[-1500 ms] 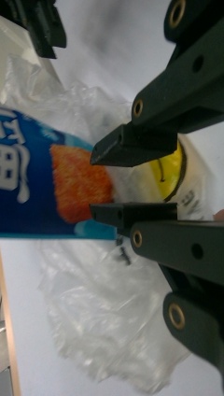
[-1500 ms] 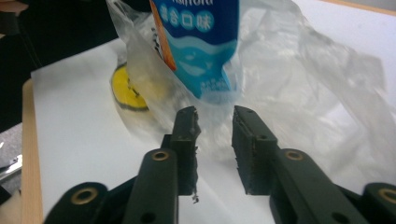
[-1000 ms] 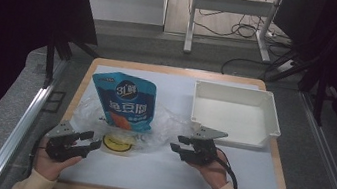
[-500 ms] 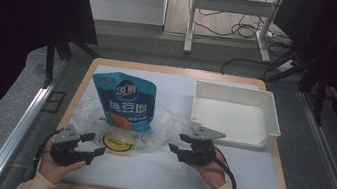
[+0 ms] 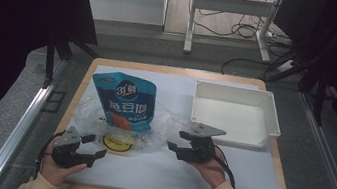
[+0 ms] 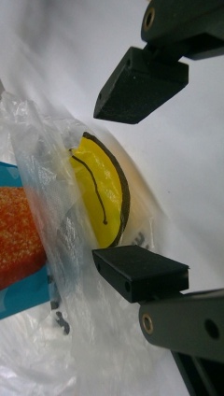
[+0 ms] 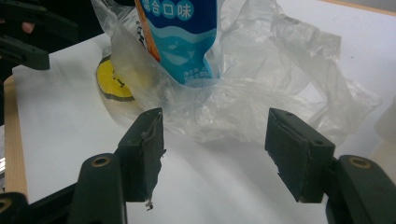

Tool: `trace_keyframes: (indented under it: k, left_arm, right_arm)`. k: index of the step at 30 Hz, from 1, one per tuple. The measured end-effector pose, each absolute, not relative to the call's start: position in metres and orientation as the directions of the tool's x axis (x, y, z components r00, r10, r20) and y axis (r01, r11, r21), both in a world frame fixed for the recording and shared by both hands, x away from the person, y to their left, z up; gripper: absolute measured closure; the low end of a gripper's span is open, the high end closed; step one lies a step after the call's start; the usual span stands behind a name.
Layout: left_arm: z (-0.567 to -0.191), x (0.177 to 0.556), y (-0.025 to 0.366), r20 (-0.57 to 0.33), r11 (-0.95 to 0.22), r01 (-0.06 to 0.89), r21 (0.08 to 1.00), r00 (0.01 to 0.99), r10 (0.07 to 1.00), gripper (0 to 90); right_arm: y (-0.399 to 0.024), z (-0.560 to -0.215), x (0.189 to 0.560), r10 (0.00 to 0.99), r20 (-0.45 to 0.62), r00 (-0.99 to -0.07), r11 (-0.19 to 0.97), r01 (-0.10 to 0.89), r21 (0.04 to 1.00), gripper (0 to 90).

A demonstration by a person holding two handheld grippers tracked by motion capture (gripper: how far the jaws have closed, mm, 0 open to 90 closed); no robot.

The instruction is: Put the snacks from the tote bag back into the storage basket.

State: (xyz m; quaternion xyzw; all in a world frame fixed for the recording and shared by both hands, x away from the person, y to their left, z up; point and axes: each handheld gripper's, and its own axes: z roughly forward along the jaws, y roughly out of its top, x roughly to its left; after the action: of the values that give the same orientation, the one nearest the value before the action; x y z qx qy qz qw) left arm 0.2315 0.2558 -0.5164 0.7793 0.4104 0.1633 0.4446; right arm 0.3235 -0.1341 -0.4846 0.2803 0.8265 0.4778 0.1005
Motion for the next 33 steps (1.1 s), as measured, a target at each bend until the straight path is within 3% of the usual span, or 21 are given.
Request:
trace_keyframes:
  k: [8, 33]
  left_arm:
    - [-0.518, 0.23, 0.252, -0.077, -0.286, 0.478, 0.831, 0.608, 0.79, 28.0]
    - [-0.519, 0.23, 0.253, -0.092, -0.267, 0.483, 0.834, 0.599, 0.796, 27.6]
  right_arm:
    - [-0.126, -0.466, 0.326, 0.539, 0.106, -0.835, 0.362, 0.343, 0.867, 37.6]
    - [-0.077, -0.415, 0.359, 0.493, 0.089, -0.866, 0.306, 0.268, 0.914, 40.4]
